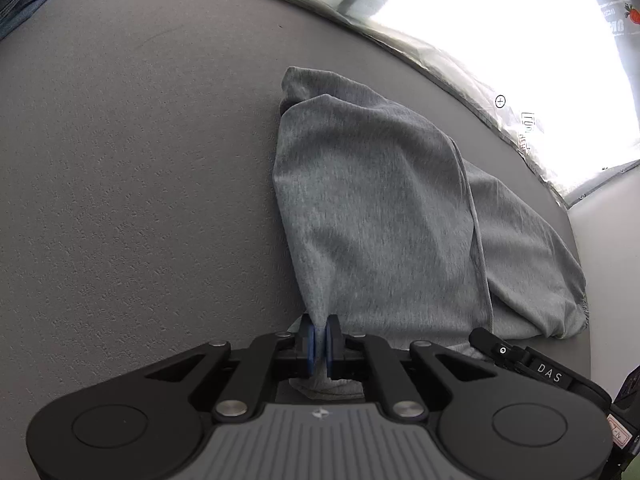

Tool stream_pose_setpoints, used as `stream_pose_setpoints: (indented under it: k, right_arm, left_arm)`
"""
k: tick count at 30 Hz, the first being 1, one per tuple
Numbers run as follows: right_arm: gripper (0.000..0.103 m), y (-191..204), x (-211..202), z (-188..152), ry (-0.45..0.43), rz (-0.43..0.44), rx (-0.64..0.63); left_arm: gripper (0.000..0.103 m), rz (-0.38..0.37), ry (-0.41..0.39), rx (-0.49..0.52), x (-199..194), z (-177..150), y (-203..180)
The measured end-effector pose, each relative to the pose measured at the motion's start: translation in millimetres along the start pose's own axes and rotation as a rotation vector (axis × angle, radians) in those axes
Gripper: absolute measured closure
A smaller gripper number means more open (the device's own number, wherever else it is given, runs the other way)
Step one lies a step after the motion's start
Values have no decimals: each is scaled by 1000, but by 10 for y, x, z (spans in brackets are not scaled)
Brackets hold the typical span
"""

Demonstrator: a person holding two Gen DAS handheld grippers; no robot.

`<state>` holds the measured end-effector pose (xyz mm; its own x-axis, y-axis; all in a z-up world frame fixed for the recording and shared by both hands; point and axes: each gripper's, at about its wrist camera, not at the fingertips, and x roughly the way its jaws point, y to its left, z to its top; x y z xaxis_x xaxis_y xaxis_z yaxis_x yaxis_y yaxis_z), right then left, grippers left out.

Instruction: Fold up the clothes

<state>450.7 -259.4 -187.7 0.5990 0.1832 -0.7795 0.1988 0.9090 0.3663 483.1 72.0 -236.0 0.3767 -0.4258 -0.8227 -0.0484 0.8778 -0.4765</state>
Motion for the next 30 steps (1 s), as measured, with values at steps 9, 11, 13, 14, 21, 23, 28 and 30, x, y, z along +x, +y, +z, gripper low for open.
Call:
stream_pose_setpoints:
  k: [9, 11, 13, 14, 21, 23, 28, 30]
  right_arm:
    - [66, 47, -62, 26, -50, -24, -35]
    - [66, 18, -44, 17, -44, -20, -29]
    - [66, 12, -26, 4, -36, -30, -33]
    - [66, 8, -20, -1, -33, -32, -31]
    - [67, -11, 9, 42, -37, -34, -11]
    - [69, -19, 27, 59, -39, -32, -5]
    - [70, -17, 39, 108, -46, -26, 5]
    - [70, -16, 51, 128, -44, -33, 10]
  left_arm:
    - [53, 33, -135, 89, -102, 409, 2]
    - [50, 32, -165, 73, -12, 582, 22]
    - [49, 35, -170, 61, 105, 771, 30]
    - [49, 37, -178, 54, 161, 843, 29]
    - [90, 2, -211, 10, 460, 1140, -12]
    - [91, -4, -243, 22, 462, 1194, -45]
    - [89, -13, -250, -21, 424, 1373, 70]
    - [84, 0, -235, -20, 414, 1365, 104]
